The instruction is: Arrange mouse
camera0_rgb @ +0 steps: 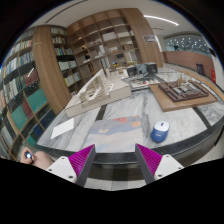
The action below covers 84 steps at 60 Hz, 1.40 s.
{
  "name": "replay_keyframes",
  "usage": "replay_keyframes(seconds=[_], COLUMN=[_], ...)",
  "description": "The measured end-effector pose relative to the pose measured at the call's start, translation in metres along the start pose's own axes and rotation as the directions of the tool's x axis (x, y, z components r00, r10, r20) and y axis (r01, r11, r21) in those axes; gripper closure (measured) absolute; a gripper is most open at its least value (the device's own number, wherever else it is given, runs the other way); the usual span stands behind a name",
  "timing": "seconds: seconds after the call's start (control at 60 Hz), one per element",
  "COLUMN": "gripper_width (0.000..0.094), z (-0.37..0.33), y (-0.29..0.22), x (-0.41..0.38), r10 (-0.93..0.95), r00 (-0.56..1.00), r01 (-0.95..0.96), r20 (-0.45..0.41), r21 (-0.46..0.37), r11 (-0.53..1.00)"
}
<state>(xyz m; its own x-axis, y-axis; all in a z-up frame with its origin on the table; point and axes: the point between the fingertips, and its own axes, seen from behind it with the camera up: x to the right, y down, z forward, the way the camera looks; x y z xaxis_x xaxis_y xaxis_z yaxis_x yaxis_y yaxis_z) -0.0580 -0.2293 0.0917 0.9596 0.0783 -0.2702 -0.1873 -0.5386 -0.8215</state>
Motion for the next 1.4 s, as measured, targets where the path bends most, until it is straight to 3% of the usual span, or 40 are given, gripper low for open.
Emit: replay_keyframes(seconds=[0.217,0.417,0.7,0.783,0.85,0.9,0.95,1.017,1.067,1.15,1.2,1.267,1.4], gripper_width=[0.0118,0.0121,0.0133,0.0198,0.0404,0.0412,0.0445,0.0527,0.0546,0.0552,0.0553,0.0554,0.0555], z=[0.02,0.063,0.127,0.142,0.147,0.148,0.147,0.144,0.141,0.125,0.131,0.152,0.193], y=[-0.01,-0.008,-0.019,-0.028,-0.031,-0.033,-0.031,-0.032,-0.057,-0.099,-0.112,-0.093,-0.039], x=[0.086,0.159,0.185,0.193,0.205,0.206,0.208,0.204,0.184,0.146,0.108,0.062,0.033], r10=[-0.036,-0.045,0.0,-0.037,-0.071,-0.043,-0.043,0.011,0.054,-0.055,-0.078,-0.102,-0.156], r00=[0.994,0.978,0.97,0.96,0.939,0.932,0.922,0.928,0.941,0.946,0.96,0.976,0.974], r01=[0.039,0.045,0.001,0.043,0.085,0.07,0.065,-0.015,-0.043,0.093,0.113,0.121,0.156], r20=[-0.099,-0.205,-0.243,-0.279,-0.335,-0.36,-0.384,-0.373,-0.334,-0.321,-0.269,-0.19,-0.162], r21=[0.032,-0.006,0.0,0.017,0.026,0.063,0.044,-0.008,0.04,0.106,0.12,0.09,-0.014], r11=[0.999,0.999,1.0,0.999,0.996,0.996,0.997,1.0,0.998,0.99,0.986,0.989,0.988])
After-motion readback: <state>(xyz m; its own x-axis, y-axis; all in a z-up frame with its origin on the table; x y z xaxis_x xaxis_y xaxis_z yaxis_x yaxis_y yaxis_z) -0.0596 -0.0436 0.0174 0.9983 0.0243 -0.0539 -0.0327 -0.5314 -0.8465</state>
